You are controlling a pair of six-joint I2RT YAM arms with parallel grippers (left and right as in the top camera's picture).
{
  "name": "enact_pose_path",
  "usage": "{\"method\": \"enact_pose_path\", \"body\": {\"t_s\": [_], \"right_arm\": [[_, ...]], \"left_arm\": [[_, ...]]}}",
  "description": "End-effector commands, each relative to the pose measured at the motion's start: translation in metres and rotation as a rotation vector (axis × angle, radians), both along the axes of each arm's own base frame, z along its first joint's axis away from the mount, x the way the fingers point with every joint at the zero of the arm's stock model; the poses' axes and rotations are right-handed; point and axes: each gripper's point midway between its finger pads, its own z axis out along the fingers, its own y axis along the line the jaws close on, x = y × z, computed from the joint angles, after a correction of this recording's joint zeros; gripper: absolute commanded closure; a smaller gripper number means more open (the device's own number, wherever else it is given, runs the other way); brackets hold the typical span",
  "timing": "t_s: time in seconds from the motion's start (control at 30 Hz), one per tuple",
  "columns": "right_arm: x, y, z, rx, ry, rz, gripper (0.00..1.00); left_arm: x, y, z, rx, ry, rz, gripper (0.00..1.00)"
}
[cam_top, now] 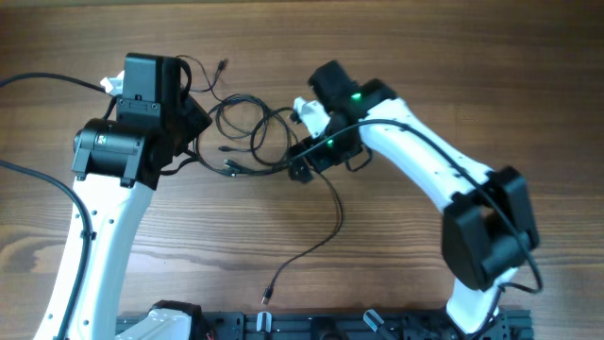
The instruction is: Untangle cables
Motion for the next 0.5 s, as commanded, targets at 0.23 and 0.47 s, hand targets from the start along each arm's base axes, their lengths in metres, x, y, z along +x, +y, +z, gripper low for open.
{"method": "enact_pose_path", "body": {"t_s": [0.23,0.47], "right_arm": [[0.008,-0.051,-0.061,-0.438,-0.057,-0.068,0.00],[-0.019,-0.083,-0.071,-0.562,0.049,-0.154,0.00]], "left_arm": [[-0.010,0.006,0.000,0.026,0.034,-0.002,0.49],[-0.012,0.006,-0.001,0.027,0.040,-0.002,0.51]]}}
